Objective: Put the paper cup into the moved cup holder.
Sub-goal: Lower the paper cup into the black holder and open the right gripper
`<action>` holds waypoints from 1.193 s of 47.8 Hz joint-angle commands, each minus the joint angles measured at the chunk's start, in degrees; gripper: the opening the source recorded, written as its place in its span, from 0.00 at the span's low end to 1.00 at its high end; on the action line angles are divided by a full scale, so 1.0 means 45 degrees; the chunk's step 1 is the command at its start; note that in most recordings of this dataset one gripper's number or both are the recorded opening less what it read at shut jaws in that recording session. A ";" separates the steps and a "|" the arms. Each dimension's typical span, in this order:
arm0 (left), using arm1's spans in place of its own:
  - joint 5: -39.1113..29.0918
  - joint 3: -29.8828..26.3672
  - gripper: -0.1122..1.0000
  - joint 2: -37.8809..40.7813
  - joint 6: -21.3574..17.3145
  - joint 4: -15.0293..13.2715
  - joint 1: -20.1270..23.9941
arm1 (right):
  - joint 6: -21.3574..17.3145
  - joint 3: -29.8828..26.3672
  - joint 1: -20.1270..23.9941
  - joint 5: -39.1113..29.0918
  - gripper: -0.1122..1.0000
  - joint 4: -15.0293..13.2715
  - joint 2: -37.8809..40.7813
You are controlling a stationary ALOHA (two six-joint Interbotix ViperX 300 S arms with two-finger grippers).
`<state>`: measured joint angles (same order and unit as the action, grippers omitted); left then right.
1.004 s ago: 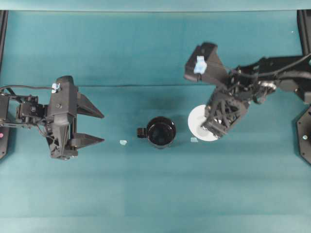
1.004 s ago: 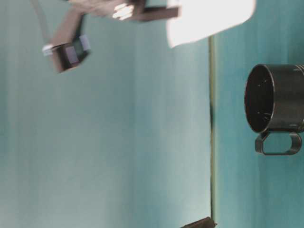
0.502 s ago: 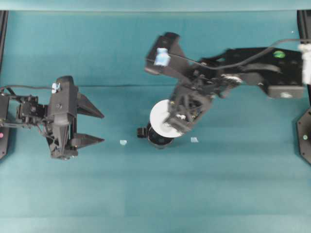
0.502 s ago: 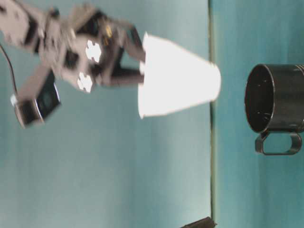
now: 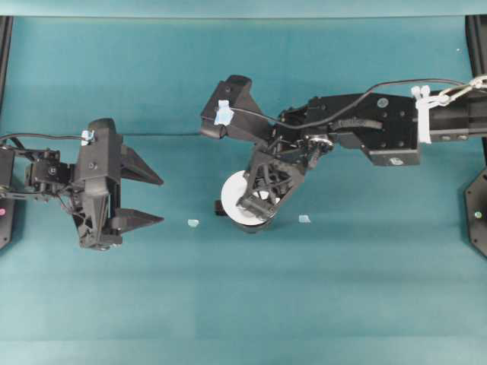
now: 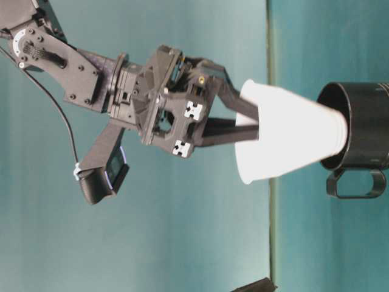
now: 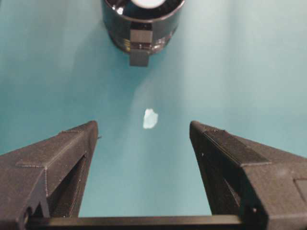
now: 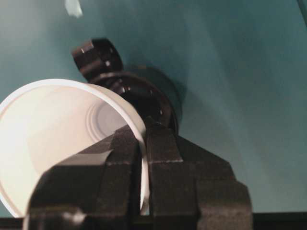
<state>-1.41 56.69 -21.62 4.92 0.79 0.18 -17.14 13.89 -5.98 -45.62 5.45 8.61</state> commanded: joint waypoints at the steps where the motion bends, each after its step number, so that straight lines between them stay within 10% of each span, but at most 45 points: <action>1: 0.0059 -0.0176 0.80 -0.0078 0.0020 0.0020 -0.0020 | 0.0137 0.0020 0.0039 0.0215 0.13 -0.0176 -0.0078; 57: 0.0059 -0.0176 0.80 0.0000 0.0020 0.0020 0.0039 | 0.0195 0.0449 0.0059 0.0684 0.19 -0.0234 0.0195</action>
<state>-1.49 56.69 -21.53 4.92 0.79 0.26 -16.96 16.17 -5.98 -42.63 4.48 9.93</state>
